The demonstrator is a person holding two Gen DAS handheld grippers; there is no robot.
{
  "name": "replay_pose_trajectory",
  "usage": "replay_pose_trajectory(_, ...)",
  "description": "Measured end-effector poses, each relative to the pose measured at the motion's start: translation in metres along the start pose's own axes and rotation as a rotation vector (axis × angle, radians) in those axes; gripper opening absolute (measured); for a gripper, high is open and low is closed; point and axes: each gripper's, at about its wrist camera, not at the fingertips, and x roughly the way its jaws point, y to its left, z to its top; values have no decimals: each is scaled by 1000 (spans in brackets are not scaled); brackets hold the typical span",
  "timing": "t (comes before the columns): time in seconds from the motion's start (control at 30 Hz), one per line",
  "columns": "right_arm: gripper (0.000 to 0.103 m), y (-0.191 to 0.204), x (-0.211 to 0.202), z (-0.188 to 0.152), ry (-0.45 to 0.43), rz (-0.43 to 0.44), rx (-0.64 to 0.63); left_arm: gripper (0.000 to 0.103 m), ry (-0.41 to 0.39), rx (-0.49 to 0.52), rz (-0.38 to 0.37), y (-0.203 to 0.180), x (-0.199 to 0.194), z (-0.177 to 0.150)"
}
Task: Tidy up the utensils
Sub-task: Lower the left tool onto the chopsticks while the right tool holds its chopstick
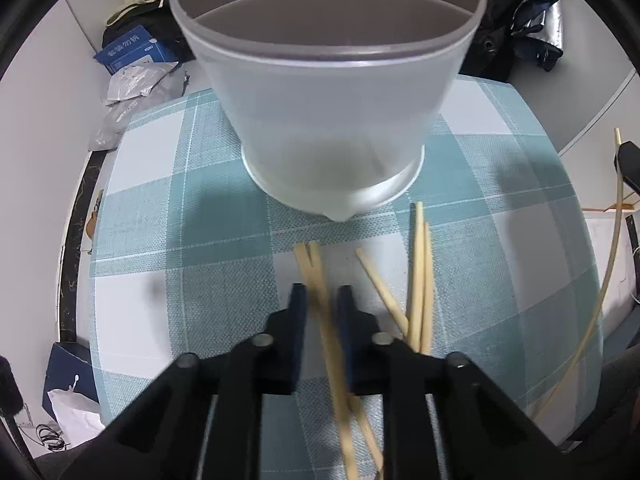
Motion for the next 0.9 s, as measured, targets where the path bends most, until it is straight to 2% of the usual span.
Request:
replay_pose_trajectory(0.23,4,0,-3,0,-9,-3,7,2,-40,-32,-41,2,-10,2)
replay_pose_trajectory(0.33,4,0,-3,0,-10,-3,4,1,-57,-33,-22,5,-11,0)
replay_pose_trajectory(0.47,4,0,-3,-1,-9,-5,5,1,-65,-48,-32,12,-10,-2)
replay_pose_trajectory(0.57,4,-1,-3,-2,-7,-6,7,2,-52,-60,-69,17,-8,-5)
replay_pose_trajectory(0.67,4,0,-1,-2,-4,-8,9,9,-36,-57,-74,18,-6,-8)
replay_pose_trajectory(0.7,4,0,-1,-2,-4,-9,9,15,-27,-53,-80,19,-3,-9)
replay_pose_trajectory(0.9,4,-2,0,-3,-2,-12,19,20,-25,37,-45,15,0,-18)
